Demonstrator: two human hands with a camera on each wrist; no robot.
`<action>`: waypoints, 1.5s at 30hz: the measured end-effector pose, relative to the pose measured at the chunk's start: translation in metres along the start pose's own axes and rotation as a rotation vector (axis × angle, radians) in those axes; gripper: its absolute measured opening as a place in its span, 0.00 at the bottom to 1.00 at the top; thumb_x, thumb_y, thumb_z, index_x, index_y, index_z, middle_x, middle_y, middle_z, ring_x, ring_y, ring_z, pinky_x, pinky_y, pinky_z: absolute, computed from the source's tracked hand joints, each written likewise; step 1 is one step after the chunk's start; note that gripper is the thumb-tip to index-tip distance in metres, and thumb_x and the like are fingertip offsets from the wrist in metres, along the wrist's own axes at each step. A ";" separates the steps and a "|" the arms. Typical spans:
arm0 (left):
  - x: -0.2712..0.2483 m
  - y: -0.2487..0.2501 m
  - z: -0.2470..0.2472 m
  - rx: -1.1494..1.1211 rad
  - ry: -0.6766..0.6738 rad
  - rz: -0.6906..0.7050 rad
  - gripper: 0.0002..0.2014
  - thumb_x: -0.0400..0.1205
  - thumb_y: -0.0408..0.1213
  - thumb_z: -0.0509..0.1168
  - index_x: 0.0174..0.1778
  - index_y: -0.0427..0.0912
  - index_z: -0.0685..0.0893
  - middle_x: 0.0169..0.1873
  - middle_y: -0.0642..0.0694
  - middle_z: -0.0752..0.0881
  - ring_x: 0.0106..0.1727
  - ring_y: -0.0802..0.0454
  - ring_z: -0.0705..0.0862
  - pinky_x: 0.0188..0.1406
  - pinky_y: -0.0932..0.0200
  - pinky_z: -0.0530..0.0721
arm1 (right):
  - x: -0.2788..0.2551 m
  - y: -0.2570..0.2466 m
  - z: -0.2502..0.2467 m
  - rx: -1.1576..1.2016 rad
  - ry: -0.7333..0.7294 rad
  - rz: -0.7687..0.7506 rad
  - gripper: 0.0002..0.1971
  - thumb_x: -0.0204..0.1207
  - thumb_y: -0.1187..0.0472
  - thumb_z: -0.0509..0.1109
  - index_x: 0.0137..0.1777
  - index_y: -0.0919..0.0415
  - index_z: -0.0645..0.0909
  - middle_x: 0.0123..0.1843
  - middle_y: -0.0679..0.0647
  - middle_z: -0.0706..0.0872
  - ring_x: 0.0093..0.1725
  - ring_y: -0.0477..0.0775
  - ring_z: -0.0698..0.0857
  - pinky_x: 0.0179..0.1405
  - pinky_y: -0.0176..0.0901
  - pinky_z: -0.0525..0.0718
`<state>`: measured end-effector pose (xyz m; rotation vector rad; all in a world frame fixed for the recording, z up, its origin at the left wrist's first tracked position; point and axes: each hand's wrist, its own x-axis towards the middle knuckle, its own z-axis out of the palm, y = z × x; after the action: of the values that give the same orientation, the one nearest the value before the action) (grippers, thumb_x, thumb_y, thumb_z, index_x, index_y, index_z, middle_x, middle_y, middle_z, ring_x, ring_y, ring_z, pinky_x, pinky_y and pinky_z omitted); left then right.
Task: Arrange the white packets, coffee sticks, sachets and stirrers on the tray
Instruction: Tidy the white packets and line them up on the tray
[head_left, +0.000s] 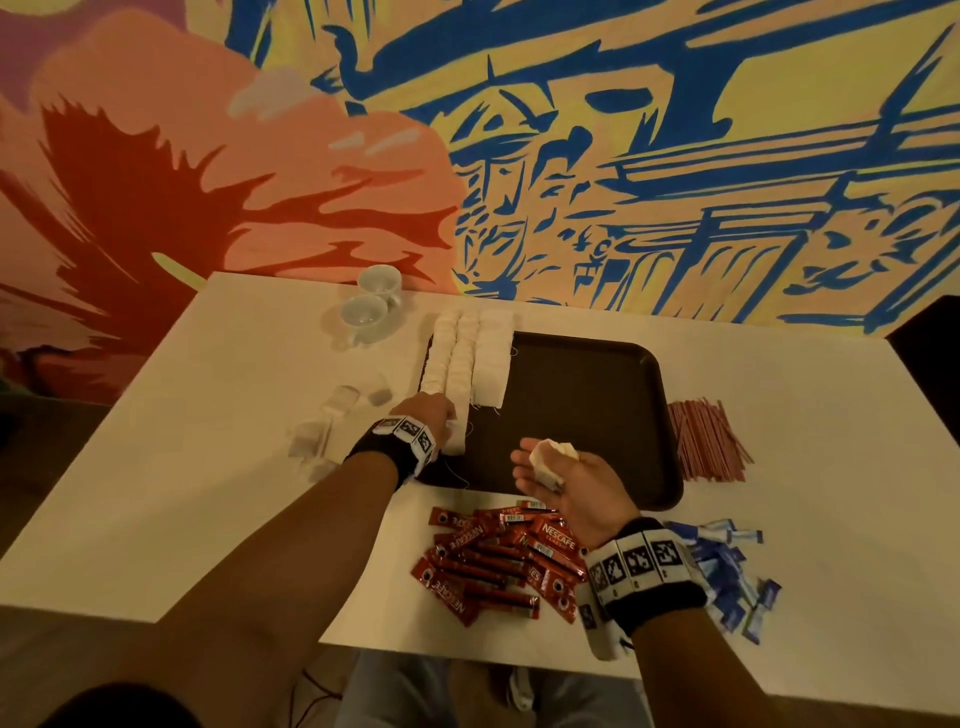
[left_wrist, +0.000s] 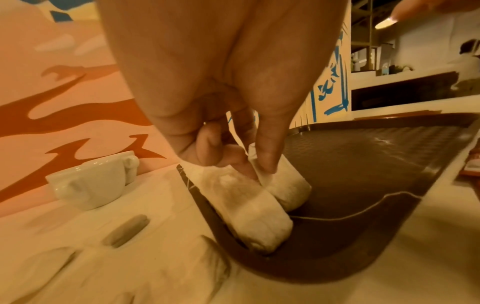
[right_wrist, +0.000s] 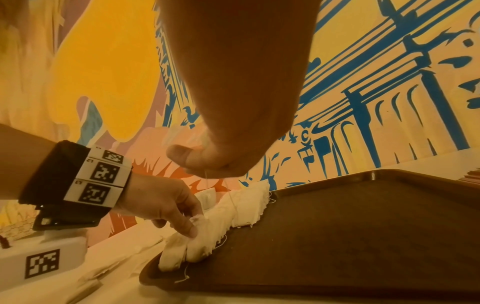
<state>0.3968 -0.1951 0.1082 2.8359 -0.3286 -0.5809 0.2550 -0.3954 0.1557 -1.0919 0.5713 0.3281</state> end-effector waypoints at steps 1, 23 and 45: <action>0.003 0.000 0.001 0.023 -0.003 0.006 0.15 0.83 0.38 0.68 0.67 0.49 0.86 0.65 0.41 0.85 0.63 0.41 0.85 0.61 0.53 0.83 | 0.001 0.001 0.001 0.001 0.002 0.000 0.15 0.90 0.60 0.64 0.66 0.69 0.85 0.59 0.65 0.92 0.55 0.59 0.91 0.53 0.47 0.91; -0.124 0.032 -0.048 -0.783 0.349 0.190 0.08 0.81 0.39 0.74 0.56 0.48 0.90 0.45 0.55 0.87 0.36 0.66 0.83 0.37 0.78 0.76 | -0.045 -0.010 0.030 0.169 -0.157 0.045 0.33 0.87 0.40 0.60 0.68 0.72 0.83 0.61 0.71 0.90 0.62 0.66 0.91 0.55 0.48 0.91; -0.212 0.031 -0.044 -1.065 0.286 0.201 0.03 0.82 0.34 0.73 0.44 0.46 0.86 0.34 0.55 0.90 0.37 0.62 0.86 0.41 0.64 0.81 | -0.108 0.004 0.055 -0.285 -0.222 -0.191 0.13 0.84 0.58 0.73 0.56 0.69 0.91 0.54 0.67 0.92 0.54 0.63 0.93 0.53 0.50 0.92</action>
<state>0.2197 -0.1608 0.2316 1.7887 -0.1650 -0.1893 0.1801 -0.3409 0.2346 -1.3532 0.2233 0.3647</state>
